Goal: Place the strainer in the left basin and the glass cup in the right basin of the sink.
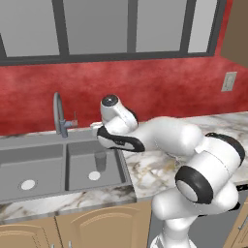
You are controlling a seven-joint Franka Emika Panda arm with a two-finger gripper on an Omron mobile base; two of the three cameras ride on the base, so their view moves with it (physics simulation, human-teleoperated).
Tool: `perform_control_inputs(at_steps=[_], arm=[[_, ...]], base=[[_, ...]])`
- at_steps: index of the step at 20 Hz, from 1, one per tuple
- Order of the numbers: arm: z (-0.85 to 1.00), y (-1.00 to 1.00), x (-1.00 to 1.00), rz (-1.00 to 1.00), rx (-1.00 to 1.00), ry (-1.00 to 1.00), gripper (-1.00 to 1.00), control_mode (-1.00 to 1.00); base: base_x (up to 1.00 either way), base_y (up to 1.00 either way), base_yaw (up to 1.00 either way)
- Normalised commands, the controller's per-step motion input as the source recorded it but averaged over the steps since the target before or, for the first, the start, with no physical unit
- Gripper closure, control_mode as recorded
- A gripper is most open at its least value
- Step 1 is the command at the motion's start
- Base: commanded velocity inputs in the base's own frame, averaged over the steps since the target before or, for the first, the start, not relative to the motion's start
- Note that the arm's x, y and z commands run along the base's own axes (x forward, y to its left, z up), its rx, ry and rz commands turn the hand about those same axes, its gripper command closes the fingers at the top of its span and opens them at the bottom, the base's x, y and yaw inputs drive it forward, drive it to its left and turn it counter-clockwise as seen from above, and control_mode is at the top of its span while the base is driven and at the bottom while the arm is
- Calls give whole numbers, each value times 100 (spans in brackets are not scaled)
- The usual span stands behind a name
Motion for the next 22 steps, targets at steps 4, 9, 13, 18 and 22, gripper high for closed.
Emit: perform_control_inputs(at_steps=[4,9,13,18,22], arm=[[40,-5,-39,0,3,-4,-100,-100],[35,-2,-44,0,1,-2,-100,-100],[16,-18,-33,0,0,0,-100,-100],[0,-40,-15,0,0,0,-100,-100],[0,-53,0,0,0,0,-100,-100]], base=[[0,0,0],[0,0,0],[0,0,0],[0,0,0],[0,0,0]])
